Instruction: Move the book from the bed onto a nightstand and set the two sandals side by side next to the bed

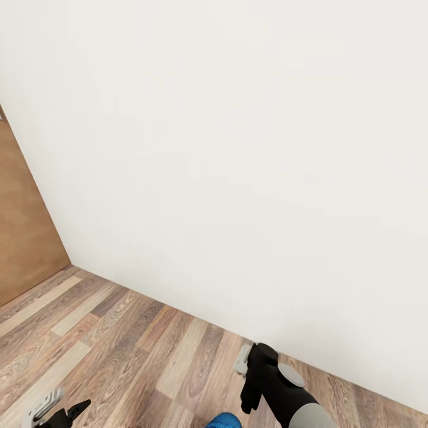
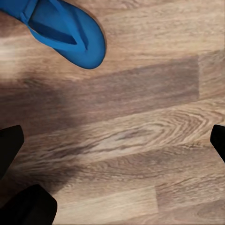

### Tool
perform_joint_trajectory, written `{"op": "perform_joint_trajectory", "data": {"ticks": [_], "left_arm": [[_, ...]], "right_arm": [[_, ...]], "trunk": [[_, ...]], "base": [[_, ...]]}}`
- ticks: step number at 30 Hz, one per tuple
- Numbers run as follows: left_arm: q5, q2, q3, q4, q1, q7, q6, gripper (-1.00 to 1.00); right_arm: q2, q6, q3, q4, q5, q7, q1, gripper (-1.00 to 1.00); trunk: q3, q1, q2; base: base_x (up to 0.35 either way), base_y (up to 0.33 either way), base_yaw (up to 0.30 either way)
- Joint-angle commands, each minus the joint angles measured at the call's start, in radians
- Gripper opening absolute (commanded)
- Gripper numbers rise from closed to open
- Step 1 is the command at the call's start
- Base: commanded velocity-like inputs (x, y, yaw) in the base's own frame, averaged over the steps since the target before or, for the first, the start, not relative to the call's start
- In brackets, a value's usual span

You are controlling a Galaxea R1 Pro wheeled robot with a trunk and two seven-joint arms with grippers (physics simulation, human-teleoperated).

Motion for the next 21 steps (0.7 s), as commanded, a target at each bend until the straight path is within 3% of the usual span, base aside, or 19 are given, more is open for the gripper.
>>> {"op": "perform_joint_trajectory", "data": {"ticks": [1,21], "left_arm": [[0.003,0.0,0.001,-0.001,0.0,-0.002,0.007,1.0],[0.003,0.0,0.001,-0.017,0.0,-0.002,0.025,1.0]], "right_arm": [[0.0,0.001,0.0,-0.001,0.01,0.015,-0.001,1.0],[0.0,-0.005,-0.013,-0.004,0.009,0.028,-0.003,1.0]], "trunk": [[-0.005,0.0,-0.001],[-0.074,0.008,-0.005]], "base": [[0.0,0.0,0.0],[0.0,0.0,0.0]]}}
